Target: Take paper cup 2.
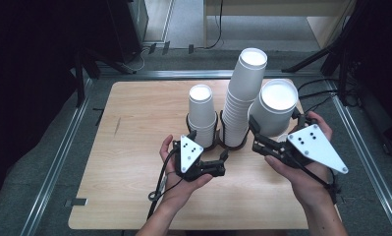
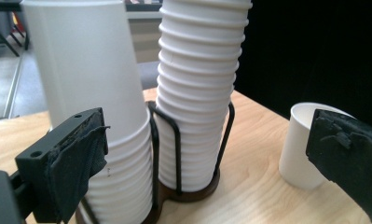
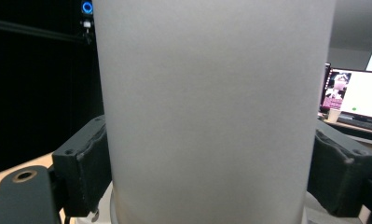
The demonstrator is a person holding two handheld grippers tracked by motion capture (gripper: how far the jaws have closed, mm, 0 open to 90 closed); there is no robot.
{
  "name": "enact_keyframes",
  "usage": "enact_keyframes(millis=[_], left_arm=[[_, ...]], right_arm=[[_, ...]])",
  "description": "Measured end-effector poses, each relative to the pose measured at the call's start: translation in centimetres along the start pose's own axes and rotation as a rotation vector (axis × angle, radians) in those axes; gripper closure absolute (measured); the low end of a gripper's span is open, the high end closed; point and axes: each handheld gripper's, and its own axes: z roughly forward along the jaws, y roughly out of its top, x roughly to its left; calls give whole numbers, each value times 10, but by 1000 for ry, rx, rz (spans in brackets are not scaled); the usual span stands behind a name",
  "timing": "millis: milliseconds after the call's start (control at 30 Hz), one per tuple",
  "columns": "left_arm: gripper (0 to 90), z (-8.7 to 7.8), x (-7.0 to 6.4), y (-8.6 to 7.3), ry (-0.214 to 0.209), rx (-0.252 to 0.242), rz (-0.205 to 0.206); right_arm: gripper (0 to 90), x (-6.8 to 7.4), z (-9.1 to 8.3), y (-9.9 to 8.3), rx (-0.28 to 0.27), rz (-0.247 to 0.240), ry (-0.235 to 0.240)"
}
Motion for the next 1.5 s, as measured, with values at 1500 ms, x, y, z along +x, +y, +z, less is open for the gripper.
enact_keyframes(millis=[1500], left_arm=[[0, -36, 23, -33, -183, 93, -34]], right_arm=[[131, 64, -5, -148, 231, -360, 18]])
